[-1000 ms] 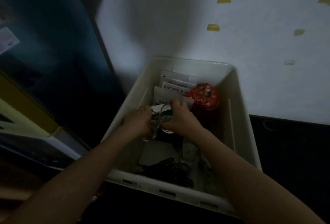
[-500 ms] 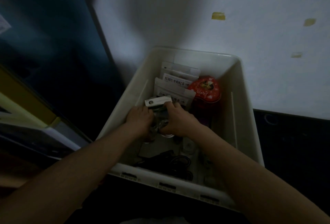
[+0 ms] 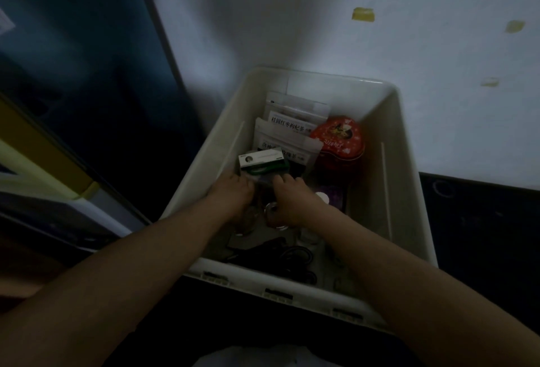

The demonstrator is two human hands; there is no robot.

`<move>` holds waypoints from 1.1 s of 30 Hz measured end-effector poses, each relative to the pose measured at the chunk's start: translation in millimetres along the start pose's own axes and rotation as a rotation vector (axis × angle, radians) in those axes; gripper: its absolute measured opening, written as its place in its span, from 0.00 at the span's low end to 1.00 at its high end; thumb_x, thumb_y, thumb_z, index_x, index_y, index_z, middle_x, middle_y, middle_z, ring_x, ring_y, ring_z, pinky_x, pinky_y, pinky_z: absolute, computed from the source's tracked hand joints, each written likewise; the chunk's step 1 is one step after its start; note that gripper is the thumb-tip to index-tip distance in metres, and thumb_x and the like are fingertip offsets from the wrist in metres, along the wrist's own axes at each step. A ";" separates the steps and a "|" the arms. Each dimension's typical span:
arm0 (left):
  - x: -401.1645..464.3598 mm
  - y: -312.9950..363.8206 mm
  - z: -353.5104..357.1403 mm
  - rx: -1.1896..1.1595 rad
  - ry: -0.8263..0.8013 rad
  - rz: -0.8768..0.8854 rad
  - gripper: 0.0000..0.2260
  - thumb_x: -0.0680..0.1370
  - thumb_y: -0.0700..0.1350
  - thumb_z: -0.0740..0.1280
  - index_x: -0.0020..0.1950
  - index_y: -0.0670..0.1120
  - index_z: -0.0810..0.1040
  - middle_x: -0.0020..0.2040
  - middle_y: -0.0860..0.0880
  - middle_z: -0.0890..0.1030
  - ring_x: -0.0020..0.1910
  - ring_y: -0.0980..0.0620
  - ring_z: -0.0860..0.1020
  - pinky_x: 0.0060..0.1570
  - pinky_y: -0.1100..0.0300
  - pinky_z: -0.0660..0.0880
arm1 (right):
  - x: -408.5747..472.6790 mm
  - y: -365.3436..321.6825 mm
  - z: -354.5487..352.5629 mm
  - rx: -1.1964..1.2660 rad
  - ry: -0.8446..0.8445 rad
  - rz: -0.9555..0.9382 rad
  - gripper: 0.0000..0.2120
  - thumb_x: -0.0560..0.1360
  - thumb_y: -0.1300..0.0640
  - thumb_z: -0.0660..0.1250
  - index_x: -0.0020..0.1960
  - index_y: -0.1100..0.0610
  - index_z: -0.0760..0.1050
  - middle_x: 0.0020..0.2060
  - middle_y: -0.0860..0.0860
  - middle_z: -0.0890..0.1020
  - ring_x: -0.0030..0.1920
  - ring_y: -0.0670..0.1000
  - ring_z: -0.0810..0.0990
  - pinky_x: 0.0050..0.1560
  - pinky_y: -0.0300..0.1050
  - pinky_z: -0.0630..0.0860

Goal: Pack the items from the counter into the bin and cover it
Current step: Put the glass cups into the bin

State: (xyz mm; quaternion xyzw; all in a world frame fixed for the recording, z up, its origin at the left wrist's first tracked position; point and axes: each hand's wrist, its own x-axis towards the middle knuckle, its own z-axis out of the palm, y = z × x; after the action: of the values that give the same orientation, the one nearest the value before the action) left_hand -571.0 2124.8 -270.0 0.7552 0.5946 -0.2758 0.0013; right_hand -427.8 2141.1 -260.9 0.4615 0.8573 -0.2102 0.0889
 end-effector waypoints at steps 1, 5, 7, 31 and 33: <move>0.1 0.5 0.4 0.016 0.001 0.003 0.29 0.72 0.54 0.70 0.67 0.42 0.66 0.66 0.42 0.72 0.64 0.45 0.71 0.63 0.54 0.66 | 0.2 0.0 2.1 0.006 -0.016 0.004 0.30 0.71 0.51 0.70 0.66 0.61 0.61 0.63 0.60 0.67 0.63 0.62 0.68 0.59 0.51 0.69; 0.8 2.7 4.3 0.069 0.009 0.007 0.29 0.72 0.56 0.69 0.66 0.42 0.67 0.65 0.43 0.73 0.62 0.46 0.72 0.61 0.55 0.66 | -0.8 -3.0 9.6 -0.017 -0.017 -0.008 0.29 0.73 0.56 0.69 0.67 0.62 0.59 0.64 0.62 0.62 0.62 0.64 0.67 0.58 0.55 0.70; 1.7 3.2 6.1 0.095 0.009 0.011 0.31 0.72 0.58 0.68 0.67 0.42 0.65 0.65 0.43 0.72 0.63 0.46 0.72 0.61 0.55 0.65 | -1.1 -4.9 11.8 -0.050 -0.006 -0.023 0.28 0.74 0.57 0.67 0.69 0.62 0.58 0.65 0.63 0.61 0.62 0.65 0.68 0.58 0.54 0.70; 11.2 8.0 17.1 0.179 0.009 0.031 0.28 0.75 0.53 0.66 0.69 0.40 0.64 0.66 0.42 0.70 0.65 0.45 0.69 0.63 0.56 0.62 | 2.1 -6.0 28.9 -0.232 0.074 0.038 0.23 0.75 0.56 0.64 0.67 0.60 0.65 0.70 0.61 0.55 0.68 0.61 0.61 0.51 0.51 0.75; 11.4 8.9 18.3 0.172 0.003 0.037 0.28 0.75 0.53 0.66 0.69 0.39 0.64 0.66 0.42 0.70 0.65 0.46 0.69 0.63 0.57 0.62 | 3.6 -5.5 31.5 -0.257 0.076 0.034 0.23 0.76 0.56 0.64 0.68 0.60 0.65 0.71 0.61 0.54 0.68 0.60 0.61 0.51 0.51 0.75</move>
State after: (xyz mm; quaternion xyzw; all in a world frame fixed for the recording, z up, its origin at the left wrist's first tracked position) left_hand -569.0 2126.4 -293.1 0.7638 0.5547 -0.3245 -0.0596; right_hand -435.7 2127.2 -288.8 0.4684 0.8720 -0.0795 0.1182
